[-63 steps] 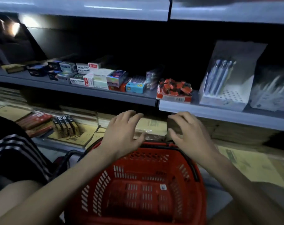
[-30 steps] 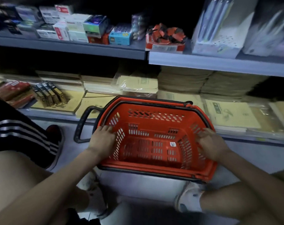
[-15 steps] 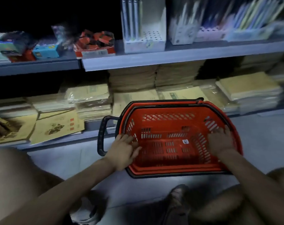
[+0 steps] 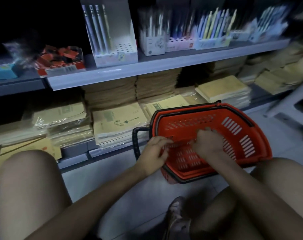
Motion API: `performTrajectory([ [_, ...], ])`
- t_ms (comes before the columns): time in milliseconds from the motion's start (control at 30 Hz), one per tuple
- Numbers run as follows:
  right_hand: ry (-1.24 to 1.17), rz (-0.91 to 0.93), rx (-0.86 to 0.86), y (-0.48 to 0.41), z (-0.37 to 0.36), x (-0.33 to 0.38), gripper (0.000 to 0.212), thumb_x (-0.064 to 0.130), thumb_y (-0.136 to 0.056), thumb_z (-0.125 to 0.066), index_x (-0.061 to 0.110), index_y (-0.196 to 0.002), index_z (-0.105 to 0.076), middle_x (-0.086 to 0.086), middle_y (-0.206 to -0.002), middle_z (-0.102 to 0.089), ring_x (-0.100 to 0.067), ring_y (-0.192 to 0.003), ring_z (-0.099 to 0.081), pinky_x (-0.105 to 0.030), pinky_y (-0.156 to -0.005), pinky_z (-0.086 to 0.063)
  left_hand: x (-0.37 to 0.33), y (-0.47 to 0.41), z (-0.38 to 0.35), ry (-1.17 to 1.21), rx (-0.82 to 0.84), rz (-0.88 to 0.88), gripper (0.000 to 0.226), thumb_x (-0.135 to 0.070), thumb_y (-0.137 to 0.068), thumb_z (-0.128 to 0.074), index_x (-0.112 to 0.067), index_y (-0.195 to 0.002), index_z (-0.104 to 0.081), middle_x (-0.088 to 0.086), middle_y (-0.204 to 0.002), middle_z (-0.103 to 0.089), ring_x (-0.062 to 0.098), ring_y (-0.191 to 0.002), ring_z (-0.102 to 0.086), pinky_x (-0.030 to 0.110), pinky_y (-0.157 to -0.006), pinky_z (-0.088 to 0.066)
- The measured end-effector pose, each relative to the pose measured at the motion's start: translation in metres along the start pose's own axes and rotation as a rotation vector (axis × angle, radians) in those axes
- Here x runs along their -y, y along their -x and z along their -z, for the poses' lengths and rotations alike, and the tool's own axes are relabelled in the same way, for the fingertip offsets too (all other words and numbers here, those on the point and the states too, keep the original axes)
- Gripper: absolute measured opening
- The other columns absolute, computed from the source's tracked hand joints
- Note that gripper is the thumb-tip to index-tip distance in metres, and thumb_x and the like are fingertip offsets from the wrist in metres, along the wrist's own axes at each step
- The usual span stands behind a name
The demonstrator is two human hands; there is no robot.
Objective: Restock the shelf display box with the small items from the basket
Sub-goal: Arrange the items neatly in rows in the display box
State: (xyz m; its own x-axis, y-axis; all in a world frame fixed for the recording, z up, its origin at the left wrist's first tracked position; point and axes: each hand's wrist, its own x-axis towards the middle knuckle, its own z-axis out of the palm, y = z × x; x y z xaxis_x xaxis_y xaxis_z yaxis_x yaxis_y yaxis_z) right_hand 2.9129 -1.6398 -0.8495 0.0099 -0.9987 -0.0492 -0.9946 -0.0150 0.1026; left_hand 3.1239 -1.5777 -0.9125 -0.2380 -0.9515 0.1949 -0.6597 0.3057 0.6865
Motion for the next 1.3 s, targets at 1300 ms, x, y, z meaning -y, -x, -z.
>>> performTrajectory([
  [1300, -0.575, 0.681, -0.466, -0.064, 0.205, 0.345, 0.026, 0.017, -0.095, -0.06, 0.02, -0.12, -0.067, 0.001, -0.116, -0.055, -0.022, -0.099, -0.058, -0.038, -0.073, -0.054, 0.089, 0.012, 0.367, -0.542, -0.682, 0.441, 0.024, -0.044, -0.094, -0.062, -0.025, -0.099, -0.049, -0.007, -0.09, -0.062, 0.017, -0.08, -0.058, 0.034, -0.059, -0.042],
])
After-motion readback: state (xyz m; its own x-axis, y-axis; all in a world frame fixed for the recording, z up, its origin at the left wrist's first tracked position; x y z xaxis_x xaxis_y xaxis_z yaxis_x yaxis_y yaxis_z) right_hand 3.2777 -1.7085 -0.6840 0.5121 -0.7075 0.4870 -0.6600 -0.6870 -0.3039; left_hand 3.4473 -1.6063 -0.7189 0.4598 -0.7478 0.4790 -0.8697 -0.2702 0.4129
